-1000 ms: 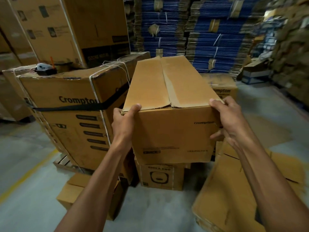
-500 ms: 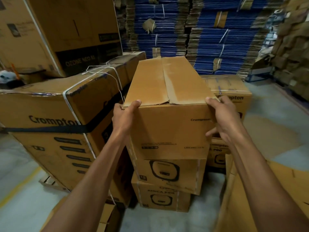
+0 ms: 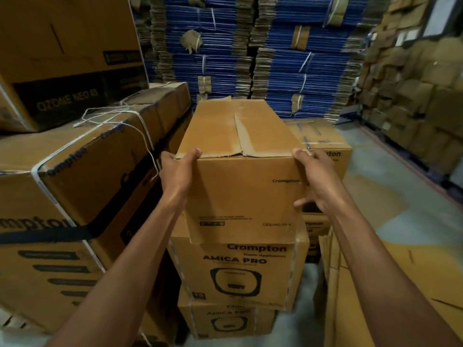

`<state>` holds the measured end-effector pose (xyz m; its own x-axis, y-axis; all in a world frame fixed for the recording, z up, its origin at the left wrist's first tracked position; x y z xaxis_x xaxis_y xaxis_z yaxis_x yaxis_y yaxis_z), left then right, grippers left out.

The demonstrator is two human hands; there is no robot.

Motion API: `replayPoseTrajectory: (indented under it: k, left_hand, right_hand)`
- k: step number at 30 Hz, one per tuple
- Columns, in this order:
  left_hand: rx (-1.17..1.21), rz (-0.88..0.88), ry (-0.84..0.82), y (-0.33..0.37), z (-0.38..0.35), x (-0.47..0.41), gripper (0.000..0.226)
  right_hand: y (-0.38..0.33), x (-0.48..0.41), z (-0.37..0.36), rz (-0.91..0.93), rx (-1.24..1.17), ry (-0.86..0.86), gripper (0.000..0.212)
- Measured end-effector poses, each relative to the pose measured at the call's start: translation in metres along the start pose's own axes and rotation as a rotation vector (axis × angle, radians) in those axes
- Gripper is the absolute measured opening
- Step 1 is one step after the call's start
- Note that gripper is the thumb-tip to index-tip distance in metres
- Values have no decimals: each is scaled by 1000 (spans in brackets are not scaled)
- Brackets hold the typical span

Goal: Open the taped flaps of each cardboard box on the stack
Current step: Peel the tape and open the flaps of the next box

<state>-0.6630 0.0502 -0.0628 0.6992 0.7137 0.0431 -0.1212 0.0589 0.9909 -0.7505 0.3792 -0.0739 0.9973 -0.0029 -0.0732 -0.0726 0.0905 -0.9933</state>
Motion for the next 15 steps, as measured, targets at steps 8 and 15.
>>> replayPoseTrajectory:
  k: [8, 15]
  left_hand:
    - [-137, -165, -87, -4, 24, 1, 43]
    - [-513, -885, -181, 64, -17, 59, 48]
  right_hand:
    - [49, 47, -19, 31, -150, 139, 32]
    - [196, 117, -64, -165, -470, 477, 76]
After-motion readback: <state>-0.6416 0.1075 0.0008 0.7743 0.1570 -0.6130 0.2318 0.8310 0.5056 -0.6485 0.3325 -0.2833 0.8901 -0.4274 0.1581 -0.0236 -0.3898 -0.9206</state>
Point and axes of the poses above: each hand's wrist, its own x-axis away from the middle knuckle, its own z-axis out of the back of the hand, y = z × x, the point moved 10 cm from there along -x, towards the middle knuckle, and after that the axes turned 8 degrees about z, right-handed, at the moved point
